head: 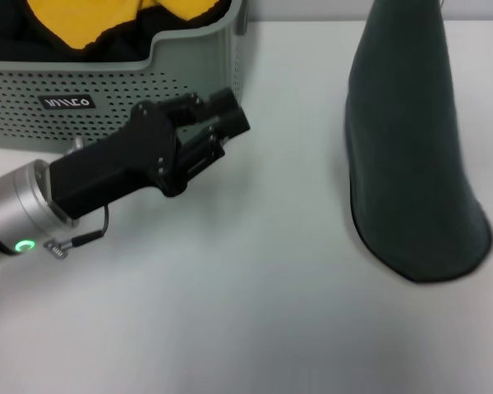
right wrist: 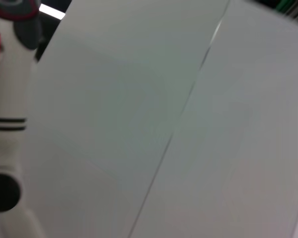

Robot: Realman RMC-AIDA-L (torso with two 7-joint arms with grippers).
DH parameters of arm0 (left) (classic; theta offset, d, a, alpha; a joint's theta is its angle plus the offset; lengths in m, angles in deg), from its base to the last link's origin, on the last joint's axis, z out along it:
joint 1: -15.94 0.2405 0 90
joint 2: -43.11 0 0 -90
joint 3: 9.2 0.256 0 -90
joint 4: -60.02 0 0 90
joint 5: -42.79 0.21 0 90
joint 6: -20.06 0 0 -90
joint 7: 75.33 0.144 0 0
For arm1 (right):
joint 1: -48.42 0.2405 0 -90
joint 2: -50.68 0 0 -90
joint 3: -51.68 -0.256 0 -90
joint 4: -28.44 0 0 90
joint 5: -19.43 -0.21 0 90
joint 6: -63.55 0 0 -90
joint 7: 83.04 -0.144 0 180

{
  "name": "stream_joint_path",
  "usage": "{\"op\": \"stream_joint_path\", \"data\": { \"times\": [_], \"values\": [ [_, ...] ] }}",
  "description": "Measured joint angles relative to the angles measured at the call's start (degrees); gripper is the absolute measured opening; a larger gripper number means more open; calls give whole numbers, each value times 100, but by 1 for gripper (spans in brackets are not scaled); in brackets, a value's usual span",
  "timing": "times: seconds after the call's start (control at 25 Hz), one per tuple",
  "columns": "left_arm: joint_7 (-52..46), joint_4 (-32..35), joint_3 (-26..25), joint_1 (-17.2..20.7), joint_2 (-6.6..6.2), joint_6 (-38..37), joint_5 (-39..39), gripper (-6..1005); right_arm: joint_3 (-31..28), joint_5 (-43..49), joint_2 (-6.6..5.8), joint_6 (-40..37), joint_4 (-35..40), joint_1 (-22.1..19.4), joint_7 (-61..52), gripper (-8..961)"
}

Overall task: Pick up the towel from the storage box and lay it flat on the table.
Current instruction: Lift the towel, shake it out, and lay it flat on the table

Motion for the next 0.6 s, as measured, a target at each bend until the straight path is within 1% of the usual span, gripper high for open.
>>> {"op": "stream_joint_path", "data": {
  "times": [0.08, 0.24, 0.48, 0.6],
  "values": [
    [92, -12, 0, -85, 14, -186, -139, 287, -4, 196, -61, -73, 110, 63, -186, 12],
    [114, 22, -6, -298, 1, -619, -321, 289, -18, 508, -115, -294, 201, 122, -389, 12],
    [33, 195, 3, -535, -12, -987, -567, 291, -15, 704, -110, -470, 185, 86, -418, 12],
    [-103, 202, 60, -747, -11, -1046, -572, 292, -12, 792, -63, -517, 164, 110, -422, 12]
  ]
}}
